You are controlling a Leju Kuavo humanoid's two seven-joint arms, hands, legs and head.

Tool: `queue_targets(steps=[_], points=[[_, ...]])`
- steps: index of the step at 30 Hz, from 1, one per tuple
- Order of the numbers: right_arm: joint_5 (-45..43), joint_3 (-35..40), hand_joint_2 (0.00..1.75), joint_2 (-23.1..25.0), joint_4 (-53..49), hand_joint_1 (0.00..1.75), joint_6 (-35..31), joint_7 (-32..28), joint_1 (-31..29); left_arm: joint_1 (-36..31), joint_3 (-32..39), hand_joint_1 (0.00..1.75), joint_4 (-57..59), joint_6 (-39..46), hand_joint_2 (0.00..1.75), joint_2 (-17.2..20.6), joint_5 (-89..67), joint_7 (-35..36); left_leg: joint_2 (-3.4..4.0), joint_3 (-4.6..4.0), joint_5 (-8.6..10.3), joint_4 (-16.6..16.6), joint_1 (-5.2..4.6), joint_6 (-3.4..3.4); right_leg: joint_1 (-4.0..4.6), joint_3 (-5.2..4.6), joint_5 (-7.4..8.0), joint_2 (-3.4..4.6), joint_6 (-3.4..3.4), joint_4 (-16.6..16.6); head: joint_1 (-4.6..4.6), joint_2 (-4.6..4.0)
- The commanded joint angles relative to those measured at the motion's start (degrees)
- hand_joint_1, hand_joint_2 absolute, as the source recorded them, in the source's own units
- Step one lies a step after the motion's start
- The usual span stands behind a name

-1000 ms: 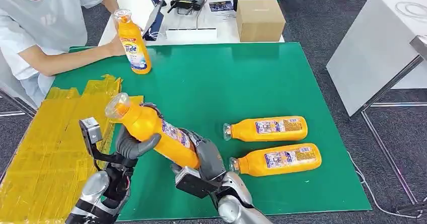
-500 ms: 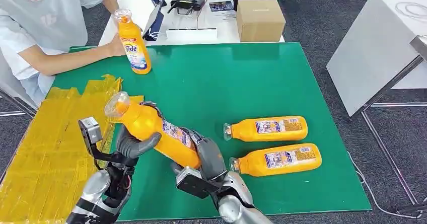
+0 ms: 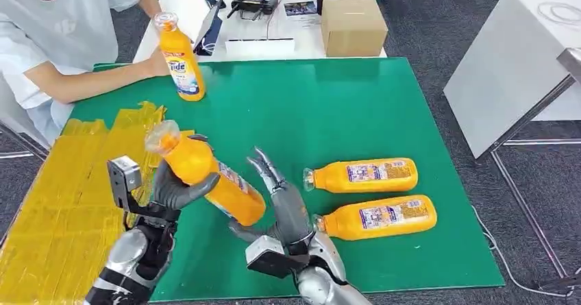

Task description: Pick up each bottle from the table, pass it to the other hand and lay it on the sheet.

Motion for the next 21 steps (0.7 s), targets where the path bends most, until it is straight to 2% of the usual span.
queue_targets(steps=[1, 4, 6, 9, 10, 13, 17, 21], points=[[-1.32, -2.61, 1.75, -5.09, -14.14, 0.00, -2.33, -2.31, 2.76, -6.09, 4.17, 1.75, 1.82, 5.69, 1.75, 3.64, -6.44, -0.13, -0.20, 0.16, -0.13, 0.10, 0.11, -0.02, 0.12, 0.29, -0.13, -0.17, -0.06, -0.01, 0.02, 0.00], [-1.32, -2.63, 1.75, -5.11, -14.22, 0.00, -2.35, -2.31, 2.79, -6.08, 4.24, 1.75, 1.86, 5.69, 1.75, 3.66, -6.42, -0.15, -0.01, 0.03, -0.03, 0.01, 0.04, -0.01, 0.05, 0.09, -0.01, -0.02, -0.03, -0.03, 0.02, 0.00], [-1.74, -3.32, 1.75, -5.00, -15.13, 0.00, -3.29, -3.26, 3.29, -6.69, 4.10, 1.75, 2.41, 9.01, 1.75, 4.21, -10.82, -0.54, -0.10, 0.29, -0.15, 0.04, 0.11, -0.03, 0.12, 0.41, -0.13, -0.07, -0.08, -0.07, 0.02, 0.00], [-2.51, -4.04, 1.75, -5.42, -17.49, 0.00, -3.73, -4.02, 3.96, -8.69, 3.82, 1.75, 4.12, 16.41, 1.75, 5.63, -22.11, -0.80, -0.06, 0.03, -0.01, 0.00, 0.01, 0.00, 0.02, 0.09, -0.03, -0.06, -0.03, -0.01, 0.00, 0.00], [-3.59, -4.47, 1.75, -5.56, -18.77, 0.00, -3.02, -4.39, 4.33, -9.63, 3.70, 1.75, 5.09, 19.43, 1.75, 5.92, -27.47, 0.12, -0.09, 0.20, -0.11, 0.04, 0.08, -0.02, 0.09, 0.31, -0.11, -0.08, -0.07, -0.03, 0.02, 0.00], [-3.49, -5.36, 1.75, -5.69, -21.84, 0.00, -3.18, -4.80, 5.12, -11.40, 2.56, 1.75, 6.42, 23.20, 1.75, 6.54, -37.79, 2.63, -0.12, 0.07, -0.03, 0.02, 0.03, 0.00, 0.04, 0.15, -0.06, -0.11, -0.05, 0.00, -0.02, 0.00], [-3.03, -6.21, 1.75, -5.86, -25.15, 0.00, -3.78, -5.02, 5.16, -14.66, -0.34, 1.75, 10.20, 25.62, 1.75, 7.82, -54.09, 8.02, -0.17, 0.09, -0.04, 0.04, 0.05, -0.01, 0.06, 0.19, -0.08, -0.15, -0.05, 0.00, 0.00, 0.00], [-2.97, -6.24, 1.75, -5.91, -25.49, 0.00, -3.68, -5.00, 5.09, -14.91, -0.15, 1.75, 10.55, 25.52, 1.75, 7.43, -54.39, 8.12, -0.14, 0.24, -0.10, 0.03, 0.08, 0.00, 0.09, 0.36, -0.10, -0.12, -0.06, -0.06, 0.02, 0.00]])
